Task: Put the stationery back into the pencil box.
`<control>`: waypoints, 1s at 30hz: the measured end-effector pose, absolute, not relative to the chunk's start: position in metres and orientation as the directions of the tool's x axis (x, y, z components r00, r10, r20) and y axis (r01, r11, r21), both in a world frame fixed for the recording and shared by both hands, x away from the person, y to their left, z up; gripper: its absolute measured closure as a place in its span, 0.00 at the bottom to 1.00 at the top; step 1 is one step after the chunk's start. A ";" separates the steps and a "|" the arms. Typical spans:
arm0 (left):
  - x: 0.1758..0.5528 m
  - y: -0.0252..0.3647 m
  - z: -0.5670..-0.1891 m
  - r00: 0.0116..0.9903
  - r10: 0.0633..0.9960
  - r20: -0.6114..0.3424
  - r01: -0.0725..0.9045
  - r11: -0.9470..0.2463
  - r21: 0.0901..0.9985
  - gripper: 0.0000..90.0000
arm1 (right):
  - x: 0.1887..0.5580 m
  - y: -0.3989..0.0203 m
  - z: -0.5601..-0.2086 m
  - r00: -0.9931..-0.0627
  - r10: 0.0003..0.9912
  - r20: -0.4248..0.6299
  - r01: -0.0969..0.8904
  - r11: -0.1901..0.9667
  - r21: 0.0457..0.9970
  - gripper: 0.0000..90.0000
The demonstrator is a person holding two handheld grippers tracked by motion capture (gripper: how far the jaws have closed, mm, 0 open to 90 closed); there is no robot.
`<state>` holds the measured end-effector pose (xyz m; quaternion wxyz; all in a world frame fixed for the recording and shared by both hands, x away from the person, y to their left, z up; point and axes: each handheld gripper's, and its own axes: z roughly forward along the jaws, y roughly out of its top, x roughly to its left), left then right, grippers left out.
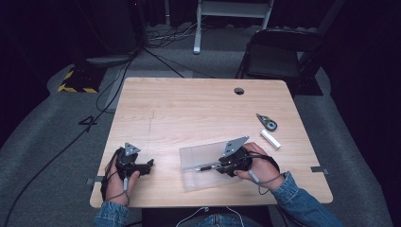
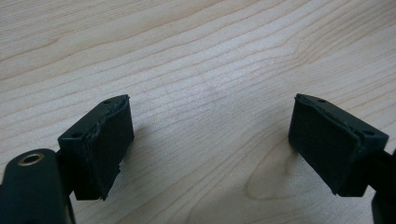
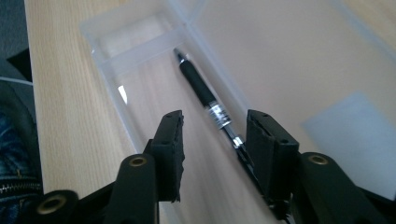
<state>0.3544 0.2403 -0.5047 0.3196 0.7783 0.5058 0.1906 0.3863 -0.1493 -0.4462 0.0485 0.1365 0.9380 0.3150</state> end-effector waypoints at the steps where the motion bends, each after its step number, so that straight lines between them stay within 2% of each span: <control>1: 0.354 0.240 -0.505 0.416 0.909 -0.027 0.665 -0.284 0.690 0.16 | 0.389 -0.153 -0.443 -0.953 0.302 -0.006 0.233 0.749 0.620 0.61; 12: 0.353 0.243 -0.505 0.446 0.895 -0.026 0.652 -0.305 0.694 0.16 | 0.414 -0.184 -0.418 -0.908 0.418 -0.025 0.284 0.659 0.696 0.56; 30: 0.356 0.243 -0.505 0.447 0.894 -0.021 0.652 -0.310 0.691 0.15 | 0.459 -0.244 -0.407 -0.783 0.621 -0.020 0.394 0.521 0.757 0.47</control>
